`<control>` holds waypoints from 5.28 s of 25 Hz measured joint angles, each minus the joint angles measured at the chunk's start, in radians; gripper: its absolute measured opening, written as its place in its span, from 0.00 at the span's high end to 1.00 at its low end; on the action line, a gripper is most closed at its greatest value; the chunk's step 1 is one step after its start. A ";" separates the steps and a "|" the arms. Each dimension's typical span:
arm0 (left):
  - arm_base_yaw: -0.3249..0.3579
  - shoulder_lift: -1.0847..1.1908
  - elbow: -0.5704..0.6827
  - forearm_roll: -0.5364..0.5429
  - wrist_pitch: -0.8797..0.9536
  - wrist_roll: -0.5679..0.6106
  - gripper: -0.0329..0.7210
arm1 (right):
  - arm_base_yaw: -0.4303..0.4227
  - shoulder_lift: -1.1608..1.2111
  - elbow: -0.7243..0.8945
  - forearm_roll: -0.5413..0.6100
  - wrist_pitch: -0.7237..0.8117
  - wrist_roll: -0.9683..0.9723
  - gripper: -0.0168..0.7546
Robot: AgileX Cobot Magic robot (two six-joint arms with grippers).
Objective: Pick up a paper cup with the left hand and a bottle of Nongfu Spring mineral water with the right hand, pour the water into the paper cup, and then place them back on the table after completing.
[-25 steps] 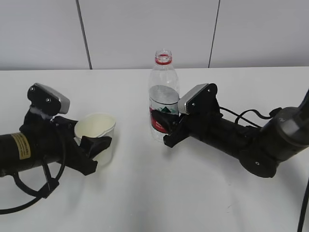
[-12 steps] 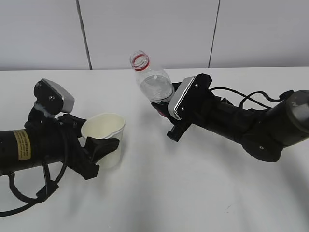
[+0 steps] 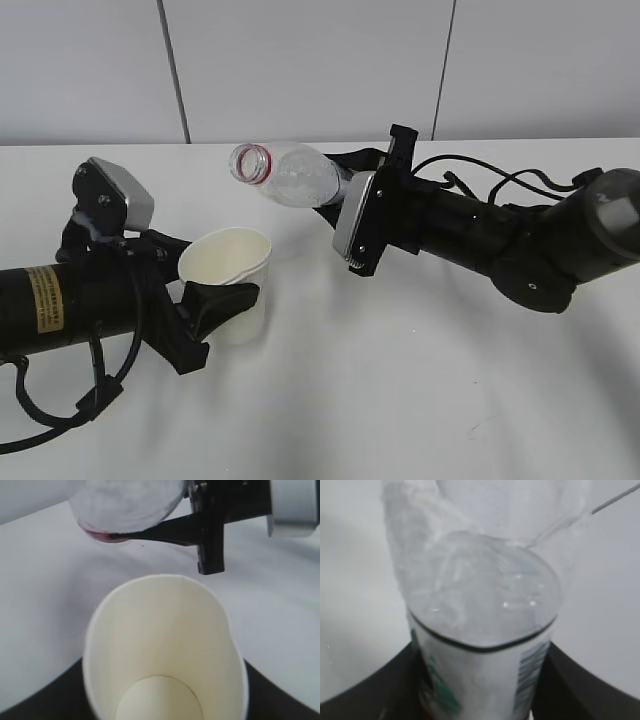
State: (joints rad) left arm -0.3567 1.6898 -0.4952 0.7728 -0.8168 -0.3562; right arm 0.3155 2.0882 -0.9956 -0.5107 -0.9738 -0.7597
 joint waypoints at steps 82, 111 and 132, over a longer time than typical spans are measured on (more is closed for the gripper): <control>0.000 0.000 0.000 0.054 0.021 -0.001 0.40 | 0.000 0.000 -0.020 0.080 -0.091 -0.693 0.47; 0.000 0.000 0.000 0.055 0.026 -0.001 0.42 | 0.000 0.000 -0.021 0.080 -0.098 -0.718 0.48; 0.027 0.000 0.000 0.008 -0.038 0.013 0.43 | 0.000 0.000 0.084 0.125 -0.125 0.025 0.48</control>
State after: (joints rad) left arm -0.3300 1.6898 -0.4952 0.7805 -0.8543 -0.3433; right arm 0.3155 2.0882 -0.9116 -0.3854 -1.0983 -0.7347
